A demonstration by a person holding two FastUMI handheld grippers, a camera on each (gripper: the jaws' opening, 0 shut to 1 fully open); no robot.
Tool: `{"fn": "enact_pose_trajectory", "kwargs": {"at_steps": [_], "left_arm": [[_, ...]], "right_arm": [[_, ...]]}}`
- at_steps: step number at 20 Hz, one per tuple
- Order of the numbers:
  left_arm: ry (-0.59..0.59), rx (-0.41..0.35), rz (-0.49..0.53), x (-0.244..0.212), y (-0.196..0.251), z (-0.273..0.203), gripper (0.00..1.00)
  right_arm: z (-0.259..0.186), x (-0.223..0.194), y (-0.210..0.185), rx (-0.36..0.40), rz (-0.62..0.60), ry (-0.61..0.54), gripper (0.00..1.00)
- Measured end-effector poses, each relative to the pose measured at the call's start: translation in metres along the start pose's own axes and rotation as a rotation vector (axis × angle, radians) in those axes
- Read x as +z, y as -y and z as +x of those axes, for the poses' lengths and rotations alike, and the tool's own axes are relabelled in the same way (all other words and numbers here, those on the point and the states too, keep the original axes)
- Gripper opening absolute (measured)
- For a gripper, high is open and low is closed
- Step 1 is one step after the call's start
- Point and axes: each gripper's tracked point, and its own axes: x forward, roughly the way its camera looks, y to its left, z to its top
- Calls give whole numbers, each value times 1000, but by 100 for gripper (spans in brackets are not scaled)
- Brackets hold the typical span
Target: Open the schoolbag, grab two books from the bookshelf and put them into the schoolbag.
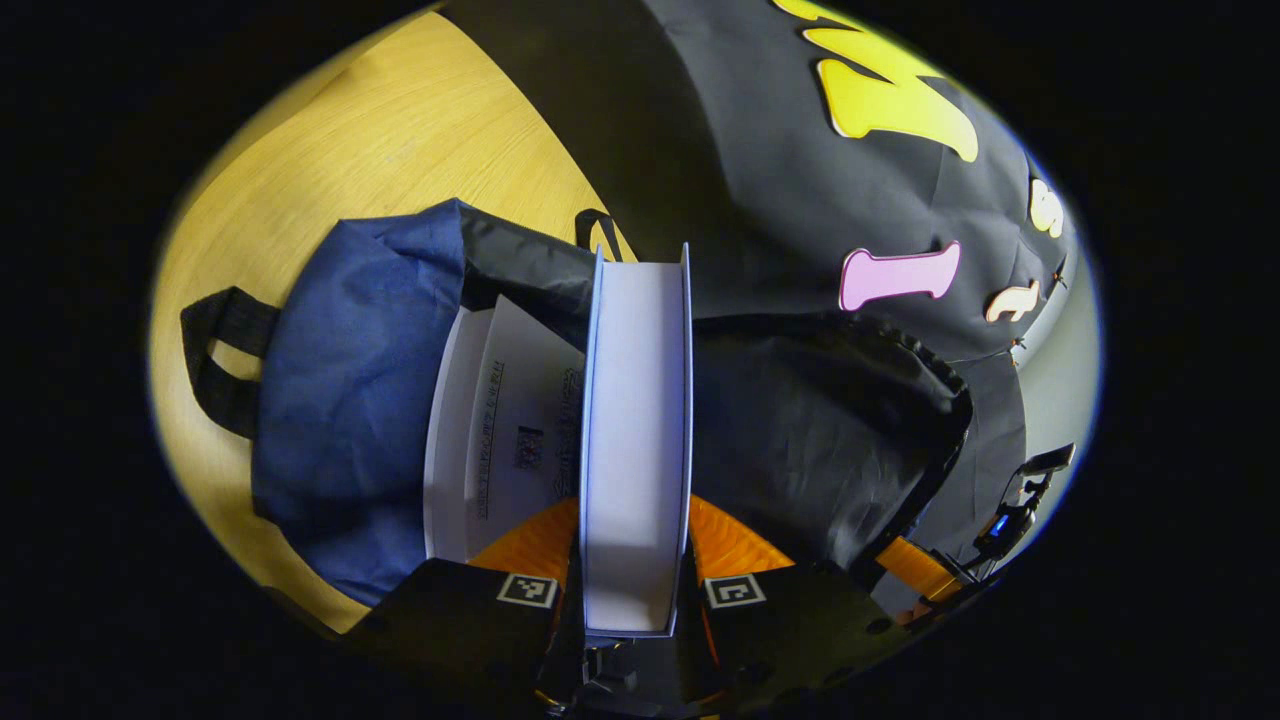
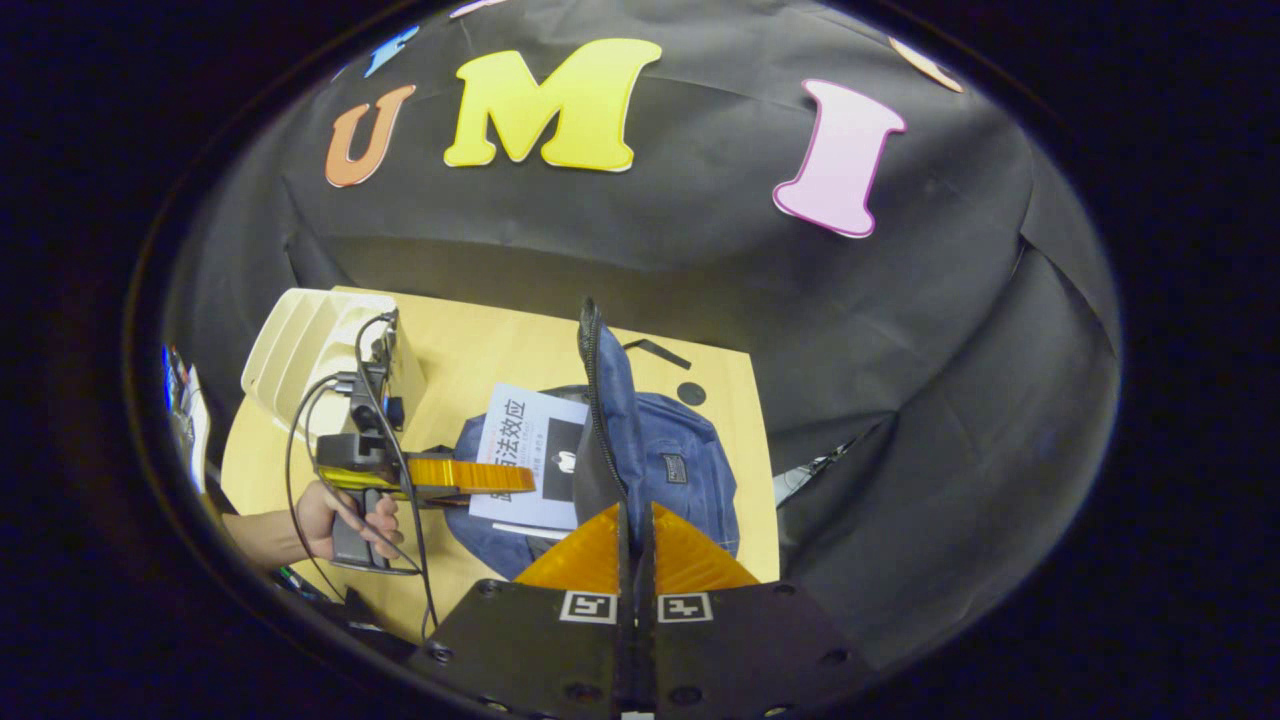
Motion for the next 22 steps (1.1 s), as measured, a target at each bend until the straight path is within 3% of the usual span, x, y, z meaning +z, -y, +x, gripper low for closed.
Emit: {"fn": "enact_pose_trajectory", "kwargs": {"at_steps": [5,6,7,11,14,15,16,18,19,20,21,22], "left_arm": [[-13,-22,-23,-3,-3,15,39],[-17,-25,-27,-4,-4,18,46],[-20,-29,-31,-4,-4,20,40],[-32,-34,-55,-3,-6,21,42],[-36,9,-23,-4,-14,22,49],[-34,28,-10,-3,-16,22,62],[-32,44,3,-4,-17,22,54],[-37,87,26,-5,-19,22,58],[-36,109,43,-5,-19,20,73],[-39,153,67,-4,-22,19,75],[-46,205,93,-4,-26,16,65],[-47,242,117,-5,-27,12,68]], "right_arm": [[2,1,1,-5,-9,-6,0],[2,1,1,-4,-10,-7,0],[3,1,0,-4,-10,-10,0],[5,1,0,-3,-10,-13,0],[6,0,-2,1,-10,-18,0],[7,0,-3,2,-10,-18,0],[7,-1,-3,3,-12,-20,0],[8,0,-5,4,-16,-19,0],[9,0,-5,4,-16,-19,0],[9,0,-5,5,-16,-19,0],[9,-1,-6,7,-15,-20,0],[10,-2,-6,8,-14,-22,0]]}}
